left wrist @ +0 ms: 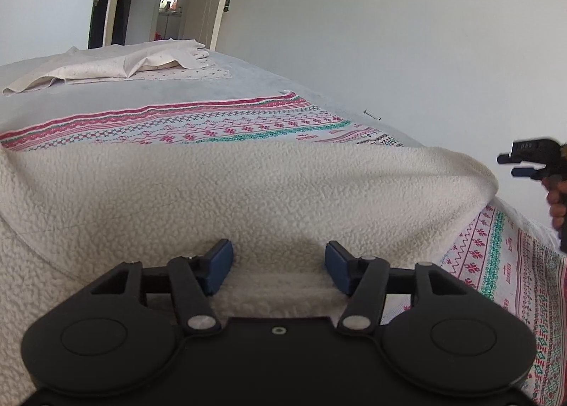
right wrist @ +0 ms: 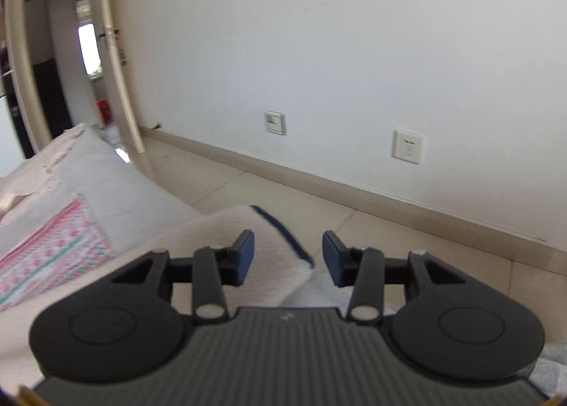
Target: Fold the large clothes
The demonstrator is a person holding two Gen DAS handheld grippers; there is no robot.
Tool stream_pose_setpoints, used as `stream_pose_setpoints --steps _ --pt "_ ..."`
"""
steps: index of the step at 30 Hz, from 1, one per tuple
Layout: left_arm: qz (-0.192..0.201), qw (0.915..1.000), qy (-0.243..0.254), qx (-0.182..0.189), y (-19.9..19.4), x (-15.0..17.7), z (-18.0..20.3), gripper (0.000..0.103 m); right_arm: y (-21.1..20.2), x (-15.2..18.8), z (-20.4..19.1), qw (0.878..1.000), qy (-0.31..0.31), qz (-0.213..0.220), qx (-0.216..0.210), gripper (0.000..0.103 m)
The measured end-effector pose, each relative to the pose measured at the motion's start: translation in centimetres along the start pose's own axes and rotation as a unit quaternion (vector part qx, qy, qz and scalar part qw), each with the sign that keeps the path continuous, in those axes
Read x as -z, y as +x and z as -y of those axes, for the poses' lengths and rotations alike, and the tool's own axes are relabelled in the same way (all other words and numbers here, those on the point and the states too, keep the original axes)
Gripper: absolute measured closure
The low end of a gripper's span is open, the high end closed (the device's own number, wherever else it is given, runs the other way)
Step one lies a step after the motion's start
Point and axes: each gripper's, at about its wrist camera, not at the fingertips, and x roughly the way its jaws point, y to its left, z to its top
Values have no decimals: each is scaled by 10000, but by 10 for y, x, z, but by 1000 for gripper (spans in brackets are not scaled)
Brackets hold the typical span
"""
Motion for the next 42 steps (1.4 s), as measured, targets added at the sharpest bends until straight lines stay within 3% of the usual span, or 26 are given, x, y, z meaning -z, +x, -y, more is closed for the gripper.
stream_pose_setpoints --steps 1,3,7,10,14,20,26,31,33,35,36,38,40,42 --pt "14 10000 -14 33 -2 -1 -1 35 -10 -2 -6 9999 41 -42 -130 47" --pt "-53 9999 -151 -26 -13 -4 -1 29 -36 -14 -18 9985 86 -86 -529 44" --pt "35 9987 -385 -321 -68 -2 -5 6 -88 -28 -50 9949 -301 -144 -953 32" --pt "-74 9966 -378 -733 -113 3 -18 6 -124 -30 -68 9917 -385 -274 -1192 27" --pt "-13 9873 -240 -1570 -182 15 -47 5 -173 -23 -93 9859 -568 -366 -1528 15" --pt "22 9587 -413 -2813 -274 48 -115 1 -229 12 -146 9734 -967 -622 -1980 8" --pt "-14 9256 -553 -3743 -346 82 -178 1 -269 81 -197 9583 -1235 -910 -2411 4" --pt "-37 8848 -909 -4570 -387 115 -234 1 -283 158 -216 9415 -1154 -1262 -2904 3" --pt "-55 8788 -1088 -4645 -393 128 -254 1 -282 188 -223 9363 -1253 -1413 -2961 3" --pt "-24 8815 -1223 -4560 -395 144 -270 3 -272 206 -238 9318 -1393 -1888 -2768 3" --pt "54 8822 -1356 -4508 -397 151 -277 4 -269 214 -245 9236 -1472 -2083 -2861 3" --pt "327 8831 -1665 -4374 -406 159 -285 32 -270 226 -251 9135 -1570 -2209 -3033 2" --pt "514 8701 -1951 -4497 -419 158 -291 75 -274 231 -257 9115 -1822 -2134 -3007 2" --pt "818 8621 -2340 -4420 -443 154 -301 83 -277 233 -260 9105 -2014 -2069 -2959 2"
